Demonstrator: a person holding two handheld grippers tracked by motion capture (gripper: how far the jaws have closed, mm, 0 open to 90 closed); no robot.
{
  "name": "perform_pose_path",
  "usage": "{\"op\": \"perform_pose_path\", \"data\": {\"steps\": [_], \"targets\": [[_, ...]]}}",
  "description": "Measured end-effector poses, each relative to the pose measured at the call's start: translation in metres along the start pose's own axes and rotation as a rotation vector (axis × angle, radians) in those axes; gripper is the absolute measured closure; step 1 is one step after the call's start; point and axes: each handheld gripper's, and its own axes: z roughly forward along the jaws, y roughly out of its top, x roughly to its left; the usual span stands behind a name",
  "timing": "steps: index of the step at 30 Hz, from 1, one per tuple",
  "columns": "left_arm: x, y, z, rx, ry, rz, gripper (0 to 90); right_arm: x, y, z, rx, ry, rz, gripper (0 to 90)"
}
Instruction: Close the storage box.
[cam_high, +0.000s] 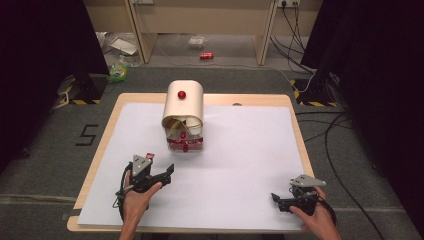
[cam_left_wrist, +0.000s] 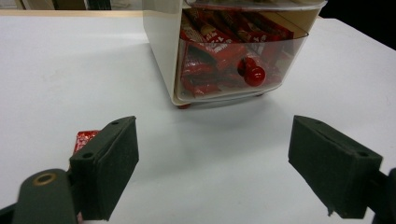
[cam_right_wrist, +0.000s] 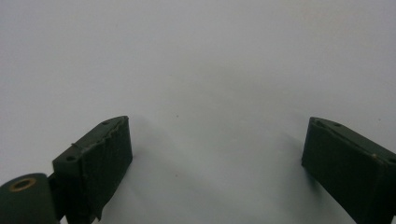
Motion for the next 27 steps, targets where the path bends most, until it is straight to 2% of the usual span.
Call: {"op": "perform_pose_path", "data": {"steps": [6, 18, 27], "targets": [[0.001, -0.008, -0.001, 0.018, -0.002, -0.001, 15.7, 0.0, 0.0, 0.0, 0.0, -0.001, -0.002, 8.9], [-0.001, -0.014, -0.012, 0.016, 0.0, 0.003, 15.7, 0.0, 0.0, 0.0, 0.0, -0.002, -0.001, 8.9], [0.0, -0.028, -0.016, 0.052, -0.006, 0.022, 15.7, 0.0, 0.0, 0.0, 0.0, -0.002, -0.001, 8.9]]}}
